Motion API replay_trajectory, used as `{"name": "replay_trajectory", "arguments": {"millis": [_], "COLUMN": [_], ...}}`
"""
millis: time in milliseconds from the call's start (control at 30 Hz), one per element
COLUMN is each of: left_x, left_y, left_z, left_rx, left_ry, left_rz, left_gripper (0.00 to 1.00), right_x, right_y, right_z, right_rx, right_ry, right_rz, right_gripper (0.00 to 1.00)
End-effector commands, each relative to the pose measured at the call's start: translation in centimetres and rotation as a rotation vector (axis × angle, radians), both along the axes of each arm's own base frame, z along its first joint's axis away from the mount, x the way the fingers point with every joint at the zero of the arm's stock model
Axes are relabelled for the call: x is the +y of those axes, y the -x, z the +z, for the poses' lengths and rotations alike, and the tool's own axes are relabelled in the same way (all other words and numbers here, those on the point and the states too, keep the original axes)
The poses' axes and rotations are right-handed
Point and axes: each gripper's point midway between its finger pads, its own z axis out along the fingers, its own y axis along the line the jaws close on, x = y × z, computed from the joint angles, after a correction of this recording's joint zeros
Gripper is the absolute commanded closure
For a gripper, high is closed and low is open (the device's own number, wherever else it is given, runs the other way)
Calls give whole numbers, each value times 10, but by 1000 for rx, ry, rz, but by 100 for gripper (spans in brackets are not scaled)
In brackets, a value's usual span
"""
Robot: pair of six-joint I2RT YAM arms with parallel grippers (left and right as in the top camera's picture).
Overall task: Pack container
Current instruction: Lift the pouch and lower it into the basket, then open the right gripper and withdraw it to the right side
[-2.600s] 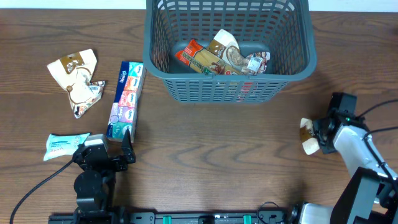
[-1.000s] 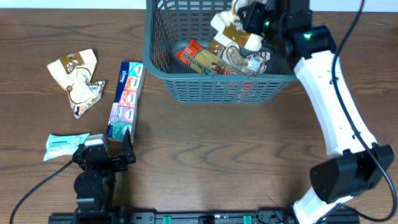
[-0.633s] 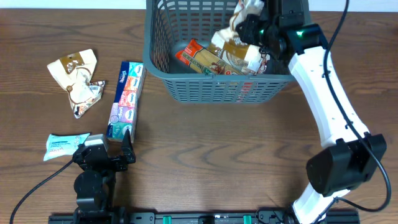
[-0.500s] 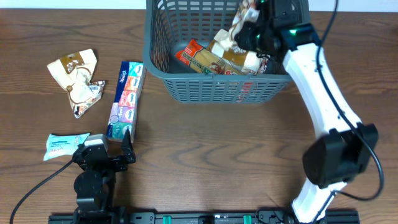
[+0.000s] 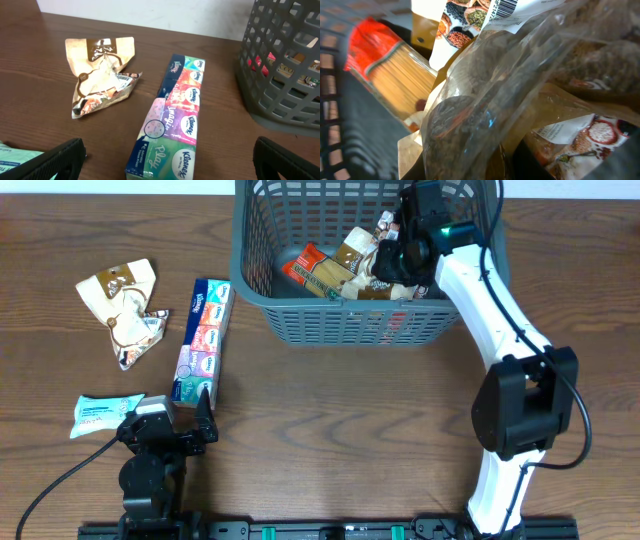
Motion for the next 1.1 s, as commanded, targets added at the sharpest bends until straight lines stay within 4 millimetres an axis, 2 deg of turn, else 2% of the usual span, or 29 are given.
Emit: {"name": "replay_trajectory", "arguments": {"millis": [0, 100, 167, 233, 267, 367, 400, 567, 667, 733, 833, 967, 1067], "left_x": [1, 2, 1, 2, 2, 1, 1, 1, 1, 1, 2, 1, 2], "left_y": [1, 1, 1, 1, 1, 1, 1, 1, 1, 1, 1, 1, 1], "left_z": [-11, -11, -11, -11, -11, -11, -11, -11, -11, -11, -11, -11, -11], "left_rx": [27, 27, 27, 27, 27, 27, 27, 27, 27, 27, 27, 27, 27], "left_ry": [-5, -5, -5, -5, -5, -5, -5, -5, -5, -5, -5, -5, -5], "left_rz": [5, 5, 5, 5, 5, 5, 5, 5, 5, 5, 5, 5, 5], "left_gripper": [1, 1, 1, 1, 1, 1, 1, 2, 1, 1, 1, 1, 1], "right_x": [4, 4, 4, 4, 4, 4, 4, 4, 4, 4, 5, 0, -10], "right_y": [0, 0, 0, 0, 0, 0, 0, 4, 2, -2, -14, -27, -27], "right_z": [-10, -10, -10, -10, -10, -9, -10, -8, 4, 22, 61, 131, 183], "right_rx": [11, 10, 10, 11, 11, 10, 11, 24, 7, -25, -108, -245, -345], "right_ry": [24, 25, 25, 25, 25, 25, 25, 27, 32, 32, 28, 7, 16], "right_rz": [27, 28, 28, 28, 28, 28, 27, 31, 51, 64, 88, 82, 77], "right_gripper": [99, 98, 91, 76, 65, 40, 34, 23, 19, 19, 17, 13, 8]}}
